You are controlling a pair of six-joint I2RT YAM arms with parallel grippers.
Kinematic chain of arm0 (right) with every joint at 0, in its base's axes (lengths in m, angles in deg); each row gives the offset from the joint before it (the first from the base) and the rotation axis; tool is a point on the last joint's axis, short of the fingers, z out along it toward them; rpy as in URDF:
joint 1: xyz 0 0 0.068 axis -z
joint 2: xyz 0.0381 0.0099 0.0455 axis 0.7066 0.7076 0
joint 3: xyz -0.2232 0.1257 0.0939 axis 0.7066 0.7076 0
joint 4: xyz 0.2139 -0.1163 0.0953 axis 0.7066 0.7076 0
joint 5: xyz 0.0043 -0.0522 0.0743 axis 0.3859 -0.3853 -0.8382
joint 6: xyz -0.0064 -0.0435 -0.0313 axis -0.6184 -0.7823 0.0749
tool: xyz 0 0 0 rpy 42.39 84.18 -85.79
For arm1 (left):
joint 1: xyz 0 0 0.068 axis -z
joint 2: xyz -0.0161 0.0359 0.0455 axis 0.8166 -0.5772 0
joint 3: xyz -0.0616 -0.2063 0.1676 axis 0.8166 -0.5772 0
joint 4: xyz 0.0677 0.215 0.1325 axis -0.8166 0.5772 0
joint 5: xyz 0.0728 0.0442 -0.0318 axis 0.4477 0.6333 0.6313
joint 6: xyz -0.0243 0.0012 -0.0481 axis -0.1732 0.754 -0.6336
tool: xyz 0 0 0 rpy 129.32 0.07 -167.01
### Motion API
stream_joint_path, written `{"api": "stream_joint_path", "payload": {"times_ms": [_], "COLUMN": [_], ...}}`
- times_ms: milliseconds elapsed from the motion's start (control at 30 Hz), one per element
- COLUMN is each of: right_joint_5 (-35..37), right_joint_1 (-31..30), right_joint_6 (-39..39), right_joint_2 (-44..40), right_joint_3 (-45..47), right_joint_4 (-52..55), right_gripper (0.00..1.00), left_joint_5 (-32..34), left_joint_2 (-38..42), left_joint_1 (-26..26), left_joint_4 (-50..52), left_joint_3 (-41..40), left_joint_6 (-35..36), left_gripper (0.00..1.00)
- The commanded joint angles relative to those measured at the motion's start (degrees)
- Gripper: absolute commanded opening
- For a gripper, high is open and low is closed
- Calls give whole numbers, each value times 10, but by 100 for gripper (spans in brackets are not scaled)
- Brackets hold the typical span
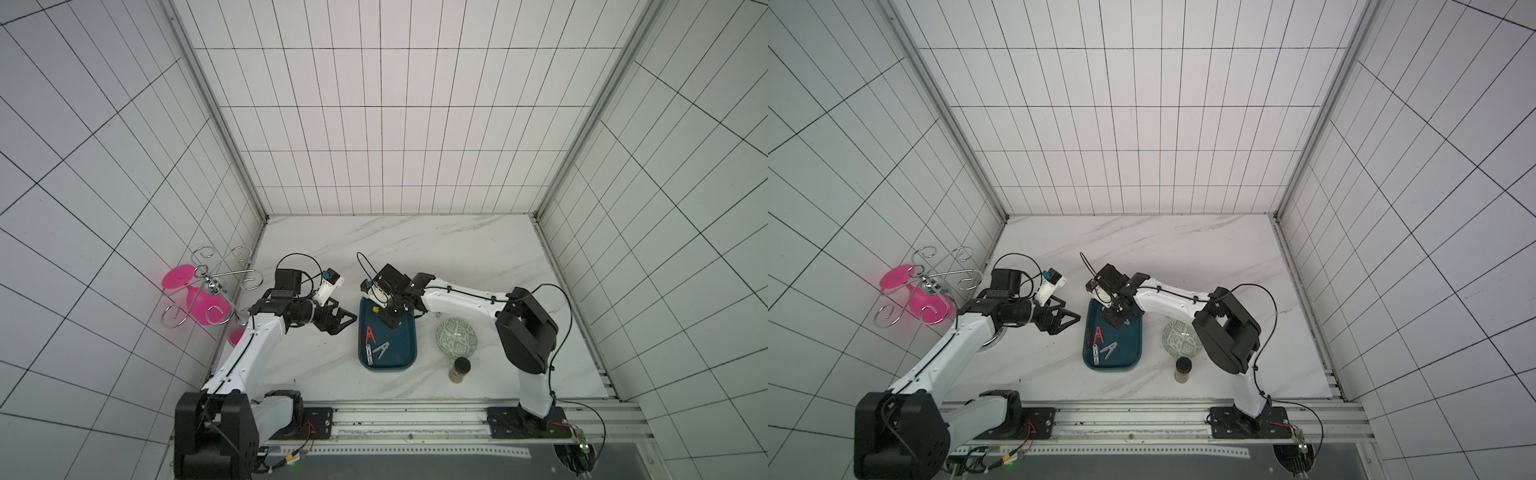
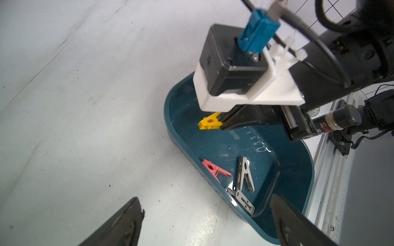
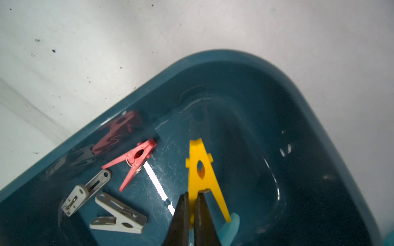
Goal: Take the clothespins out of the storage box
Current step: Adjust the clothespin in the storage box, then pick up the clothespin from the storage box.
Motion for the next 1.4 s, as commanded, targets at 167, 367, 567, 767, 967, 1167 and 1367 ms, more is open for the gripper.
{"api": "stream_joint_path", "payload": {"times_ms": [167, 367, 567, 767, 967, 1167, 1367], "right_joint_5": [3, 8, 18, 18, 10, 4, 7], "right_joint_1": [0, -1, -1, 0, 9, 13, 16], "right_joint_6": [28, 30, 27, 14, 5, -1, -6], "right_joint_2": [37, 61, 55, 25, 25, 43, 71], "right_joint_3": [3, -13, -19, -17, -25, -39, -54], "right_joint_4": [4, 11, 14, 9, 0, -1, 0], "right_gripper": [5, 8, 17, 25, 28, 31, 37], "left_joint_5": [-6, -6, -6, -6, -5, -5, -4], "left_joint_2": [9, 8, 6, 4, 3, 3, 3], "left_joint_1": [-2, -2, -2, -2, -2, -2, -2], "left_joint_4": [-8, -8, -8, -8, -8, -8, -8], "left_joint_3": [-5, -6, -6, -6, -6, -6, -6], "left_joint_6": [4, 4, 3, 5, 4, 5, 5], "left_gripper": [95, 95, 95, 95, 95, 95, 95]}}
